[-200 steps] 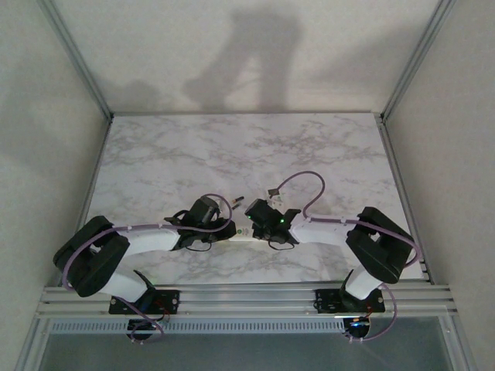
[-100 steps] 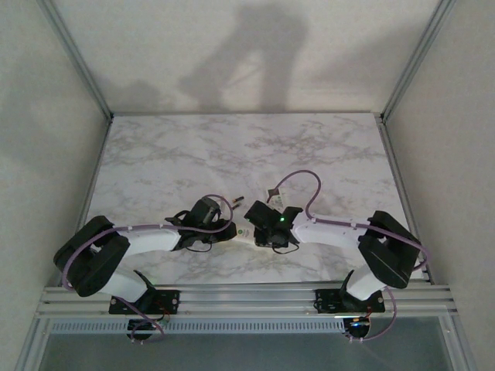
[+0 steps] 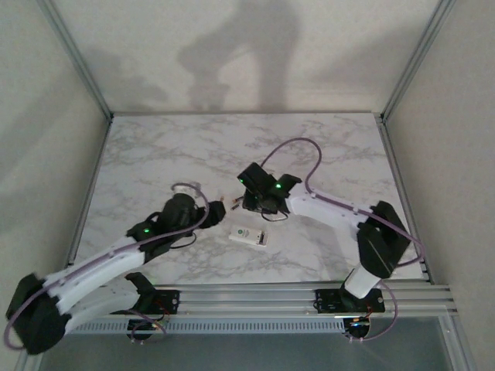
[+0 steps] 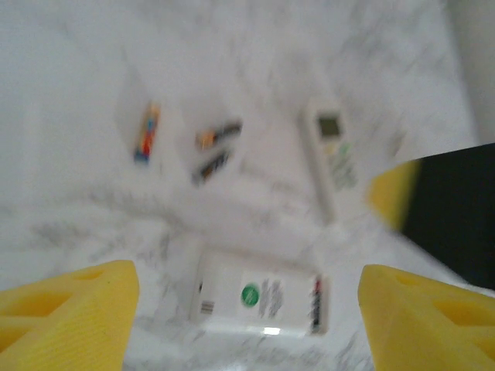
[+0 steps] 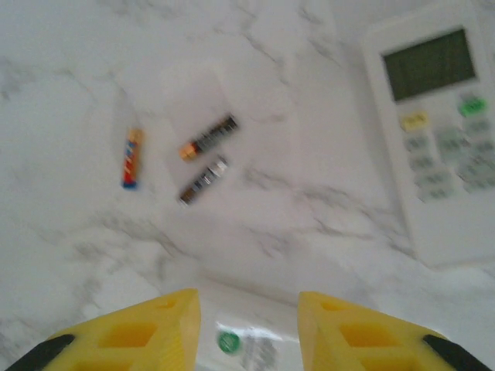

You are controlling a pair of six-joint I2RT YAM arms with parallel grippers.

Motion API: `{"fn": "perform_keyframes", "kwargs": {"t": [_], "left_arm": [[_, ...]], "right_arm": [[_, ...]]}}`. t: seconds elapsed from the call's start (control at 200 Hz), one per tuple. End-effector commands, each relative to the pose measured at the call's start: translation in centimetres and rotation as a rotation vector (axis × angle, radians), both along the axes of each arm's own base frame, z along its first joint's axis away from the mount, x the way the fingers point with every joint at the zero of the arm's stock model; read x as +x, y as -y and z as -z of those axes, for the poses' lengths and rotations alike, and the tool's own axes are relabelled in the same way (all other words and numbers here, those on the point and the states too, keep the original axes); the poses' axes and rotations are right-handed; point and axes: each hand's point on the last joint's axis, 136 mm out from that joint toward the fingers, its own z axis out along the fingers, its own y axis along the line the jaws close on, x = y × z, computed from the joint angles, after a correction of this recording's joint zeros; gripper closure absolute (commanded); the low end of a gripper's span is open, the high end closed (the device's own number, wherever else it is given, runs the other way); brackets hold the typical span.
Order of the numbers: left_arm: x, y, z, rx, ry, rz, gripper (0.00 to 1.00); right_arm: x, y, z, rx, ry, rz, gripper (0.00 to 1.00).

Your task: Load the batteries into the remote control

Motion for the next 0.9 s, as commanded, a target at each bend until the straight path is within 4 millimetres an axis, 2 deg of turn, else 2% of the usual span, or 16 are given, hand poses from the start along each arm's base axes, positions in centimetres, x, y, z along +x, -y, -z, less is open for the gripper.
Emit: {"fn": "perform_keyframes", "kwargs": {"t": [0.0,0.125,0.33,0.686,0.896], "left_arm": [[0.1,-5.0,-1.0,0.132,0.039,-0.136,0.24],[-0.1,-6.1,-1.0,0.128,0.027,-0.124,0.22],[-0.4,-5.5,0.2,0.122,0.006,-0.078,0.19],[-0.2,-5.0,1.5,0.117,-0.009,-0.046,0.16],[-0.2,-5.2,1.7,0.115,-0.016,-0.057,0.14]], "right_arm": [[1.3,-2.2,2.0,0.021,-0.063,0.068,0.63],[2.5,-3.7,4.5,0.007,-0.098,0.103,0.67],[3.1,-4.8,7.5,-0.036,-0.148,0.087,0.66],[3.5,-6.0,9.5,-0.054,-0.191,0.07,0.67],[3.4,-4.5,10.3,-0.139,-0.192,0.081,0.74]]}}
